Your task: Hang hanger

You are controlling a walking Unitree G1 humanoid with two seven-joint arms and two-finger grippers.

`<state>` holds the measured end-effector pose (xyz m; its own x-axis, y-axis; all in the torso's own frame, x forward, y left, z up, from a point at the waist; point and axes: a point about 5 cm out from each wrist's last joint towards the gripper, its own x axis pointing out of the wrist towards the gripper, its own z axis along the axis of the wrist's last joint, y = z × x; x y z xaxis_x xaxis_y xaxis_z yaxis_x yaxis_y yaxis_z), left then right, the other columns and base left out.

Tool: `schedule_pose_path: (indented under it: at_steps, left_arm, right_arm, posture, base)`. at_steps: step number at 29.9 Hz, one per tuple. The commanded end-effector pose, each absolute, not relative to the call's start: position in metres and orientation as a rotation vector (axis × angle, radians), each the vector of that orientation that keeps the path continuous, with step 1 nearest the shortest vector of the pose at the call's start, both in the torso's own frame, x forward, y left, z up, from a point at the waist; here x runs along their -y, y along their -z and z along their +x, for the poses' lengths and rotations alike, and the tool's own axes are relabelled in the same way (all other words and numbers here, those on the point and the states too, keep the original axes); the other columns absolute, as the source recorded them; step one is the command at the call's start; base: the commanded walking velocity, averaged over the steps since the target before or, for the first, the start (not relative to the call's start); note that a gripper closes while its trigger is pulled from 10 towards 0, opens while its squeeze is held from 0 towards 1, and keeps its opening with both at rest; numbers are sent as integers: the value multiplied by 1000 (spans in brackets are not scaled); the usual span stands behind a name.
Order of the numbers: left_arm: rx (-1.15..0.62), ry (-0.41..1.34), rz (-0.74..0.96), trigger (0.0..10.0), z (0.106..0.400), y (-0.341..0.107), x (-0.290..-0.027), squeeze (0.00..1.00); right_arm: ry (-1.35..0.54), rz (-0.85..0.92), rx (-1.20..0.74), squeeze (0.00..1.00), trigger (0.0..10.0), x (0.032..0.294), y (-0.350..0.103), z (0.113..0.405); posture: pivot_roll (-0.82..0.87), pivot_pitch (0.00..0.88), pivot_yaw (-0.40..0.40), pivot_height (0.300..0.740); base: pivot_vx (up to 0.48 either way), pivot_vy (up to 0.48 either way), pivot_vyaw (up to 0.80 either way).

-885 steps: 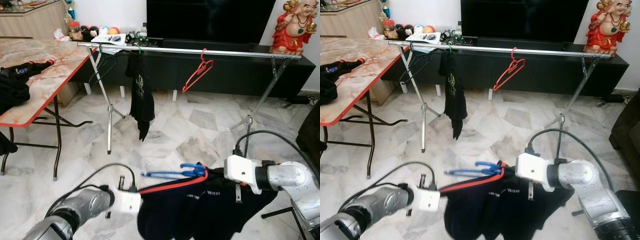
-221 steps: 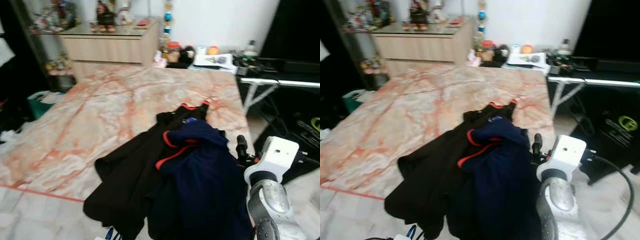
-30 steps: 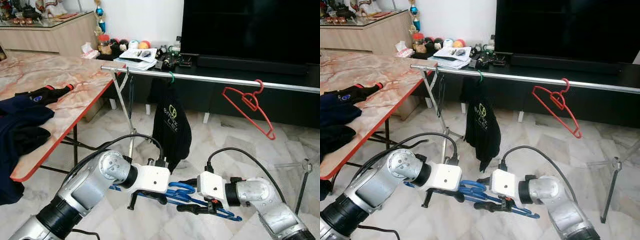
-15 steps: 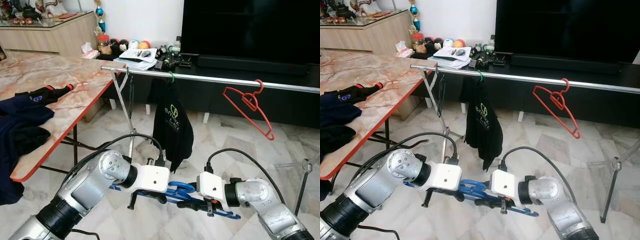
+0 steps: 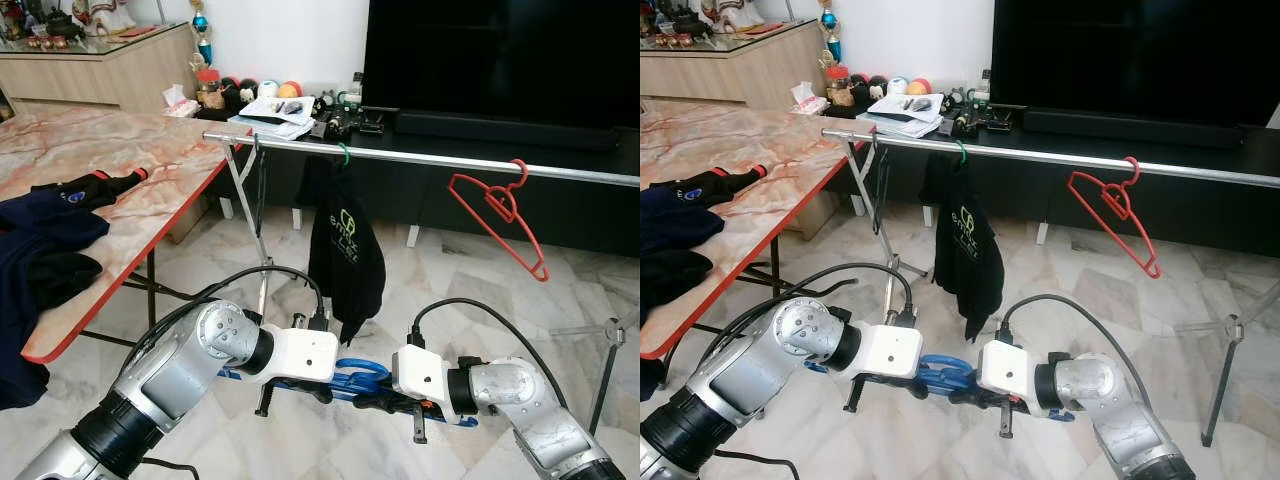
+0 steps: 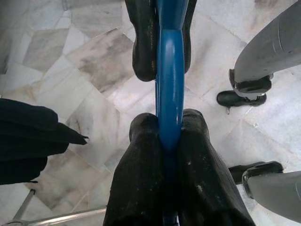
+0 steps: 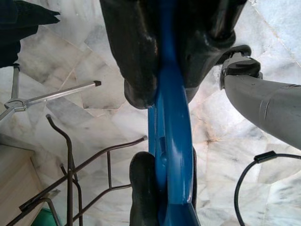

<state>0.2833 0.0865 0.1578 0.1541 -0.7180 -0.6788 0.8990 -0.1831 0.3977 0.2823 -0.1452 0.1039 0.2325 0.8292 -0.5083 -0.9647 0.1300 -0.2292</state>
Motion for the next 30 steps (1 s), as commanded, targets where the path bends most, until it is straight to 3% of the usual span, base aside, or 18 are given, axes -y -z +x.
schedule_pose_path:
  at_steps: [1, 4, 5, 6, 20, 30]
  left_arm:
    - [-183, 1484, 982, 10000, 283, -169, -81, 0]
    - [-176, 1486, 971, 10000, 284, -170, -82, 0]
    - [-173, 1485, 968, 10000, 284, -171, -82, 671]
    - [-179, 1497, 960, 10000, 283, -170, -81, 1000]
    - [-212, 1518, 910, 10000, 281, -178, -94, 1000]
    - [-339, 1315, 874, 10000, 291, -175, -146, 1000]
  right_arm:
    - [-1347, -580, -292, 0, 0, 143, -102, 281]
    - [-1348, -580, -294, 0, 0, 143, -102, 281]
    - [-1349, -581, -296, 0, 0, 143, -102, 281]
    - [-1351, -583, -301, 0, 0, 143, -100, 281]
    - [-1294, -593, -426, 0, 0, 160, -72, 274]
    - [-982, -548, -643, 0, 0, 193, -19, 262]
  posture:
    - [30, 26, 19, 740]
    - [31, 26, 19, 740]
    - [30, 26, 19, 740]
    - [30, 26, 19, 740]
    - [33, 27, 19, 740]
    - [40, 41, 18, 740]
  base:
    - [0, 0, 0]
    - [0, 0, 0]
    - [0, 0, 0]
    - [0, 0, 0]
    - [0, 0, 0]
    - [0, 0, 0]
